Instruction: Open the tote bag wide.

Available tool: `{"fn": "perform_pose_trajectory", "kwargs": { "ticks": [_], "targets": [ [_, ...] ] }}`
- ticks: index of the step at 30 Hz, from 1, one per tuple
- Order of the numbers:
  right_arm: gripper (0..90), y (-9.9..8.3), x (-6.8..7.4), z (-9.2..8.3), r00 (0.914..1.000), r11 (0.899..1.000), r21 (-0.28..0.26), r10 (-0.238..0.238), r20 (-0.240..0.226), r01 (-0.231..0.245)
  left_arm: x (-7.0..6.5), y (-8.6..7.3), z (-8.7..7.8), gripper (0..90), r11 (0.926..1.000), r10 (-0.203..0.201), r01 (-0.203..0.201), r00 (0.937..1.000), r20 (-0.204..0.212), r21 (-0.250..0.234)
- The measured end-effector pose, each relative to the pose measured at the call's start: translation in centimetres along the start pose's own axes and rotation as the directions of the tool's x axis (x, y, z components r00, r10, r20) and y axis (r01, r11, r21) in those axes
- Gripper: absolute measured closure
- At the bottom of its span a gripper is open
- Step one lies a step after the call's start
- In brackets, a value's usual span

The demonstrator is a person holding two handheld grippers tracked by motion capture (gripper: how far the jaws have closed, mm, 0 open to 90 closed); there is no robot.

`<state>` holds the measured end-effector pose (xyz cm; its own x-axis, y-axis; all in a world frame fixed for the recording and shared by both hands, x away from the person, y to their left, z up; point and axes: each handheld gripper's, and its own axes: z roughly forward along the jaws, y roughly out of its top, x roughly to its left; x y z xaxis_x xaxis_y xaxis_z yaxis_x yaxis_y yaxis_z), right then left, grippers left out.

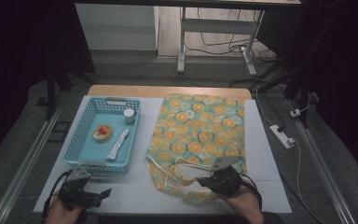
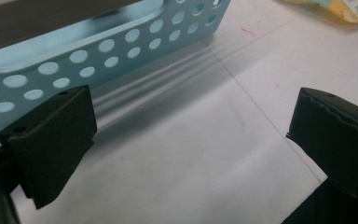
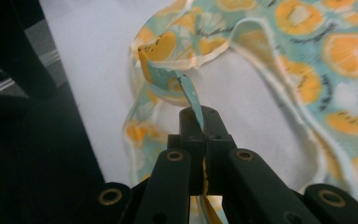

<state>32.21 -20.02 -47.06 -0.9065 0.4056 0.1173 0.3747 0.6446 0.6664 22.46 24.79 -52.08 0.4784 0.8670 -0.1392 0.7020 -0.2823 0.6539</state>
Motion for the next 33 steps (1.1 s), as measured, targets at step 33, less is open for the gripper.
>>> {"fn": "perform_pose_trajectory", "kwargs": {
  "ticks": [33],
  "targets": [
    [90.0, 6.4, -9.8, 2.5, 0.9876, 0.997, -0.061, 0.051, 0.148, -0.042, 0.2, 0.0, -0.1, 2.1, 0.9998, -0.018, 0.018, 0.9998, 0.002, -0.006]
  ]
}}
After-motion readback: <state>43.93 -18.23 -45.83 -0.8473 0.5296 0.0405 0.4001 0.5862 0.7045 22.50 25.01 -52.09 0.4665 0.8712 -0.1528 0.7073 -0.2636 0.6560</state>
